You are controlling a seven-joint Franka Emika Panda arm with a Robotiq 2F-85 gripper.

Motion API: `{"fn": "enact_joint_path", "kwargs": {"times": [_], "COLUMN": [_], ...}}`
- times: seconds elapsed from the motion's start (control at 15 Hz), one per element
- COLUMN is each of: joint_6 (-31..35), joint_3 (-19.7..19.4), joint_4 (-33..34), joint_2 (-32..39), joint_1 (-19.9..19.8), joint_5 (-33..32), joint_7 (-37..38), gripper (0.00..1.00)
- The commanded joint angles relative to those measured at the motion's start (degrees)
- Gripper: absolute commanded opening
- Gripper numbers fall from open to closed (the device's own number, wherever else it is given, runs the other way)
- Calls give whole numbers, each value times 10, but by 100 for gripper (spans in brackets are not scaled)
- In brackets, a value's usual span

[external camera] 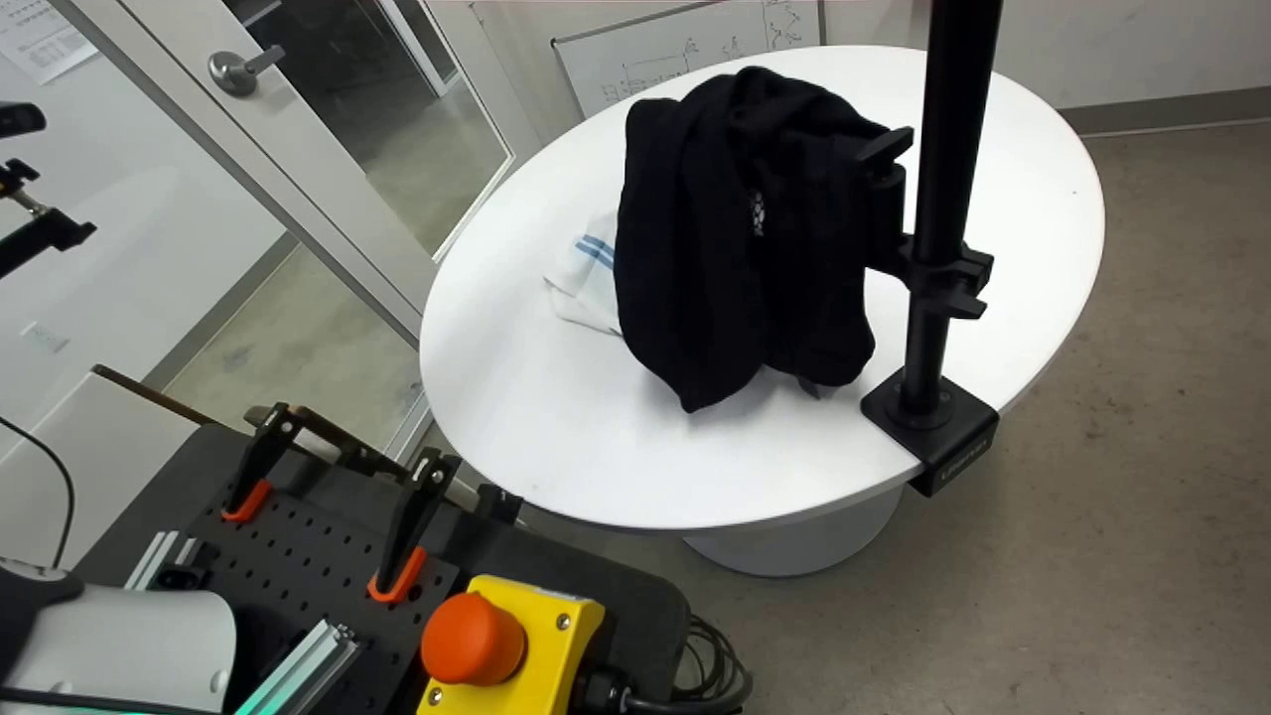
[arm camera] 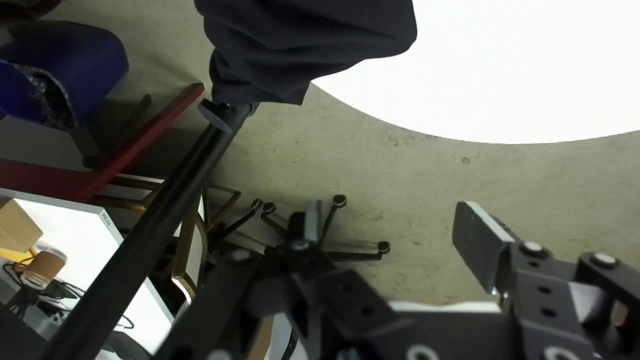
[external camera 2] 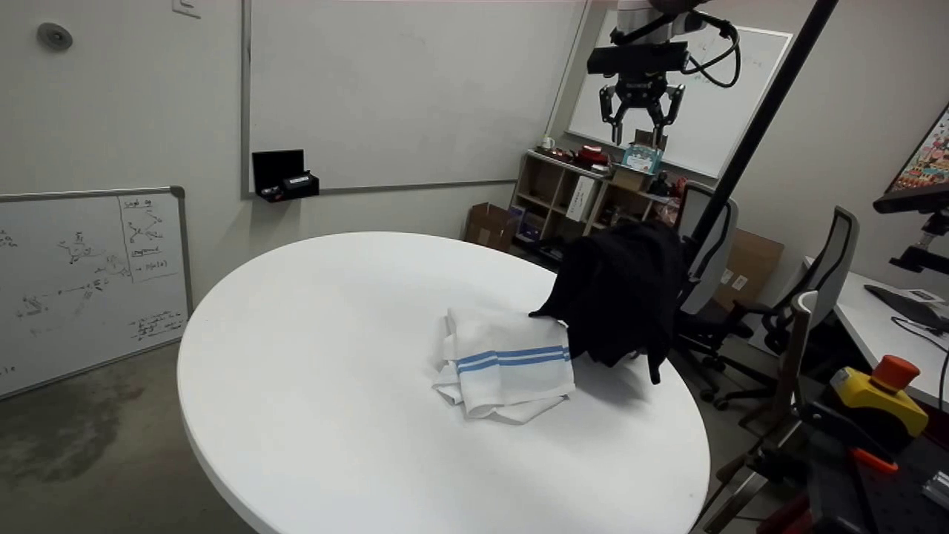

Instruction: Hang the black cloth on the object

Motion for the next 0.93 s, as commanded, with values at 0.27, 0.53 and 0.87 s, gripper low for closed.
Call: {"fn": "enact_joint_path", "kwargs": {"times": [0.27,0.53,0.87], "joint_6": [-33,-60,-63], "joint_3": [6,13,11], "joint_4": [-2,-2,-2], "joint_2": [-12,-8,-7], "joint_1": [14,18,19], "joint_5": [30,61,64], "joint_7": [-41,-76,-79], "gripper": [100,100,100]}}
